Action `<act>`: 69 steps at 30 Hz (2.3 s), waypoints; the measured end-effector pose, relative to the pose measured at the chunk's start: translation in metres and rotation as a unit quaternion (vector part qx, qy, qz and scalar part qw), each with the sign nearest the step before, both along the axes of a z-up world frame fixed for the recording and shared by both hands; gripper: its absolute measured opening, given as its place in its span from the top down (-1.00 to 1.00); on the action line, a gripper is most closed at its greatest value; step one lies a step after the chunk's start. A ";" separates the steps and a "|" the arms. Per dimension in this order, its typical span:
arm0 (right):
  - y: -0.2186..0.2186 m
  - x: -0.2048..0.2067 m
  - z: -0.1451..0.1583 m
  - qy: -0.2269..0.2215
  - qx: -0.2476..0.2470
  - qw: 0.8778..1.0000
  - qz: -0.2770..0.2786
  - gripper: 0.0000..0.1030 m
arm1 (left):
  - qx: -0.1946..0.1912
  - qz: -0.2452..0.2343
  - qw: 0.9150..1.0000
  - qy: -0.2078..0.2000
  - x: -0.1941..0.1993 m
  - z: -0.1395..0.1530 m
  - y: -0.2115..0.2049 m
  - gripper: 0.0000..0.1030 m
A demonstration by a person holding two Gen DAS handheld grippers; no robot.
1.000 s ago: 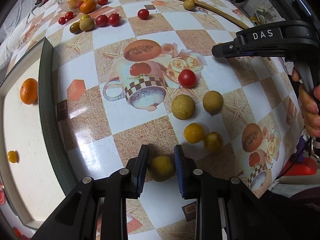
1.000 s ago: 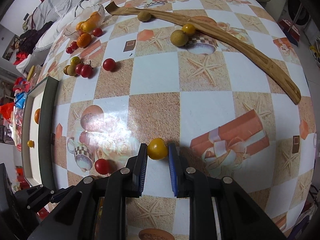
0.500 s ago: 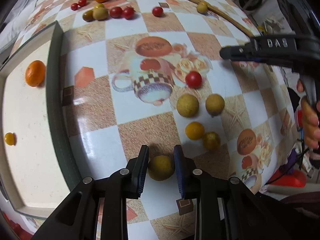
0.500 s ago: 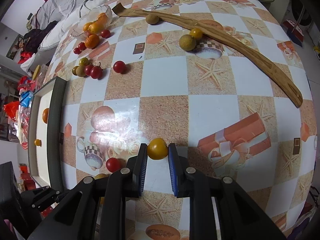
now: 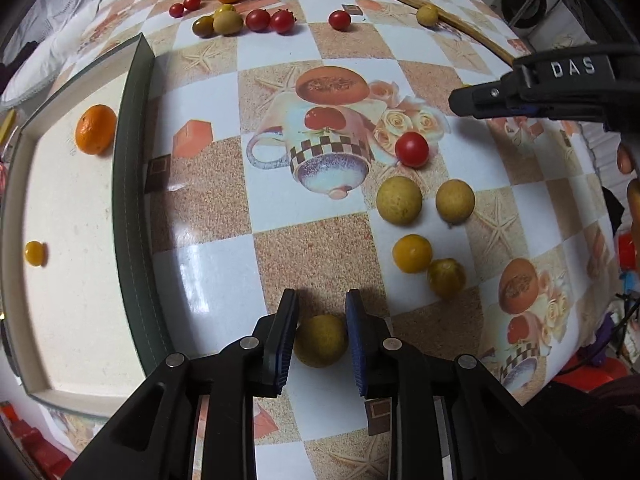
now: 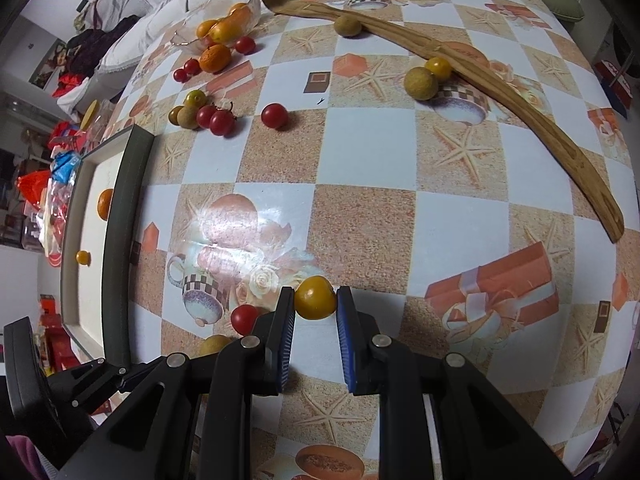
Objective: Organize fruits
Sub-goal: 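Carry both held fruits over the white tray and open both tools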
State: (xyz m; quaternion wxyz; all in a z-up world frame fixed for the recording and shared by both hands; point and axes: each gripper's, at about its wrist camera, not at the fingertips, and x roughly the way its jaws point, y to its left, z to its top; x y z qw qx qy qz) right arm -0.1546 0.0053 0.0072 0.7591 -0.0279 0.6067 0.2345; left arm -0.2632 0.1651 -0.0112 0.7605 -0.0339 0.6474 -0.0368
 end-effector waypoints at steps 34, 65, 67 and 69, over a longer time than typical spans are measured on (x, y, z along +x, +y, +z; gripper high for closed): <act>0.019 -0.027 0.019 -0.013 -0.014 0.998 -0.067 0.56 | -0.036 -0.101 0.994 -0.037 -0.004 0.029 0.013 -0.70; 0.012 -0.038 0.024 -0.018 -0.010 0.996 -0.081 0.56 | -0.048 -0.118 0.990 -0.063 0.013 0.041 -0.007 0.44; 0.023 -0.038 0.027 -0.020 -0.007 0.997 -0.070 0.56 | -0.042 -0.096 0.992 -0.071 0.016 0.049 0.007 0.44; 0.038 -0.039 0.030 -0.023 -0.004 0.998 -0.056 0.56 | -0.035 -0.067 0.994 -0.079 0.019 0.057 0.027 0.44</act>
